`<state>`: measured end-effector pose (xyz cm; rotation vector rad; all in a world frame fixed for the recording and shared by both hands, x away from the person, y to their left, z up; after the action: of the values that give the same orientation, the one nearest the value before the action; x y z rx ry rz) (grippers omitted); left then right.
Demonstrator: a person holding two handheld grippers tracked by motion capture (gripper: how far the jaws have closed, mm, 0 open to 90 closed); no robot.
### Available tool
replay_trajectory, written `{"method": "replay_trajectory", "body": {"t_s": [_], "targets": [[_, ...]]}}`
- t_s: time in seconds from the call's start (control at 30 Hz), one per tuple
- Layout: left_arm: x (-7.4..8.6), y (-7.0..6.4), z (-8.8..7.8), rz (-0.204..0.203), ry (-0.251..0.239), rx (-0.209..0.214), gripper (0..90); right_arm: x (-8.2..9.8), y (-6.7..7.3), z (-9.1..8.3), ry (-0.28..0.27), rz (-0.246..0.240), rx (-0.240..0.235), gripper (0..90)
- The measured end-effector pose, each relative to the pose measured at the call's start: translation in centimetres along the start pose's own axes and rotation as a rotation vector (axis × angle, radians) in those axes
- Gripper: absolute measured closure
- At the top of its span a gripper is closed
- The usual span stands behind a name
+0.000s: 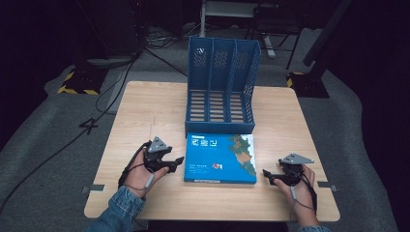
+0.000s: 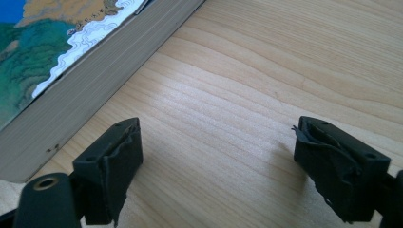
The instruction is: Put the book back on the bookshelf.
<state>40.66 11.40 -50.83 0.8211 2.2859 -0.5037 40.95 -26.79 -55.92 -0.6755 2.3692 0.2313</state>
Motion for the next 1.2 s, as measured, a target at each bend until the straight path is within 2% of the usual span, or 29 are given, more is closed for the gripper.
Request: {"method": "replay_trajectory", "body": {"t_s": [0.1,0.2,0.3,0.4,0.53,0.7,0.8,0.97,1.2], "targets": [[-0.1,-0.5,1.0,0.007,0.009,0.010,36.0,0.0,0.0,0.0,0.001,0.001,0.001,16.5],[0.1,-1.1,2.3,0.006,0.041,0.033,36.0,0.0,0.1,0.0,0.000,0.002,0.004,16.6],[-0.1,-1.1,3.3,0.020,0.056,0.039,35.9,0.1,0.3,-0.1,0.001,0.015,0.009,17.9],[-0.2,-1.0,3.9,0.007,0.066,0.050,35.1,0.2,0.8,-0.3,-0.003,0.017,-0.001,18.5],[-0.4,-0.6,4.6,-0.045,0.065,0.089,32.0,0.2,1.8,-1.1,0.005,0.023,-0.043,20.0],[-0.6,-0.6,5.2,-0.083,0.055,0.122,28.8,-0.5,3.9,-2.3,0.021,-0.050,-0.108,17.5],[-0.6,-0.8,5.4,-0.093,0.052,0.135,28.5,-0.8,5.5,-2.7,0.026,-0.089,-0.154,17.4],[-0.6,-0.7,5.4,-0.099,0.060,0.141,27.9,-0.9,7.4,-2.6,0.058,-0.141,-0.197,16.5],[-0.6,-0.8,5.5,-0.105,0.047,0.142,27.9,-0.7,8.7,-1.5,0.096,-0.182,-0.200,16.3]]}}
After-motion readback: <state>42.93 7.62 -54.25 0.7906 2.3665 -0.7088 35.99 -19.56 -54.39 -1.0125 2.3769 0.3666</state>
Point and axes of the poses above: each handheld gripper's, and its own axes: z roughly forward along the jaws, x roughly out of its underside, y roughly to its left, the point moved 8 cm from there along z, roughly forward along the jaws, and after that the axes turned 8 degrees about y, right-handed, at the moved point
